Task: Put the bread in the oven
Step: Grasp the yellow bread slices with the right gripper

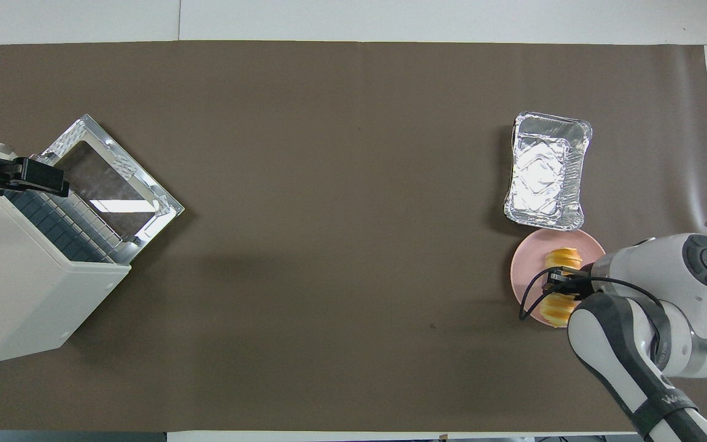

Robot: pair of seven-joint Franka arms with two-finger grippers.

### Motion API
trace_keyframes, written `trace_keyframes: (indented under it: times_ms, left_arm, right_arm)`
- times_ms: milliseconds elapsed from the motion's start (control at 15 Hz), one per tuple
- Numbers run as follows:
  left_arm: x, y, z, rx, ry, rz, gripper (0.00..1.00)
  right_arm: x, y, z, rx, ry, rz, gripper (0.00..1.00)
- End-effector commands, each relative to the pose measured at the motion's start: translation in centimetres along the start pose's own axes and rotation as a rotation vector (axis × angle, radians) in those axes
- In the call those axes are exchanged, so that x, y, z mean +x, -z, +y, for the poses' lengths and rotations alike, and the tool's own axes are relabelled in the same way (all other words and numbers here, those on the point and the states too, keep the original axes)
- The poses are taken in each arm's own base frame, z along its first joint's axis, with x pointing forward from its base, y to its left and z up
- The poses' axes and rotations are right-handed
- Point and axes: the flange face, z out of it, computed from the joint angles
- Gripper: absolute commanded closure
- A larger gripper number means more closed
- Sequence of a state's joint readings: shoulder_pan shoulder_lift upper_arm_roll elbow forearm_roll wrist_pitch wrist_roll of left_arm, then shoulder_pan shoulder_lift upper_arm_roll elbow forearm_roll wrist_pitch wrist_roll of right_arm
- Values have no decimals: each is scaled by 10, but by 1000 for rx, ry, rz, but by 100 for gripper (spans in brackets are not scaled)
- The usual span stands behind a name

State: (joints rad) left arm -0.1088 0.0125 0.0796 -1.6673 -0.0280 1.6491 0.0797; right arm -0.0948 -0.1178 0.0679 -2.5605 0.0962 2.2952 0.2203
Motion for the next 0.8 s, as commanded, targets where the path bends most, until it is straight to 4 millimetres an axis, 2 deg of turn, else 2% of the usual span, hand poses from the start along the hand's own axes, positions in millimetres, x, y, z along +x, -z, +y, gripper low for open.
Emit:
trace_keyframes:
  times_ms: [0, 134, 468, 602, 735]
  left_arm:
    - [1, 4, -3, -9, 12, -7, 0]
    - [1, 4, -3, -9, 12, -7, 0]
    - [1, 4, -3, -9, 12, -7, 0]
    - [1, 4, -3, -9, 12, -7, 0]
    - [1, 4, -3, -9, 12, -7, 0]
  right_arm:
    - [-4, 3, 0, 16, 19, 5, 100]
    - [0, 13, -4, 14, 22, -12, 100]
    - [19, 79, -18, 16, 11, -58, 100]
    - [25, 106, -32, 16, 36, -52, 100]
    - [45, 133, -42, 21, 53, -19, 100]
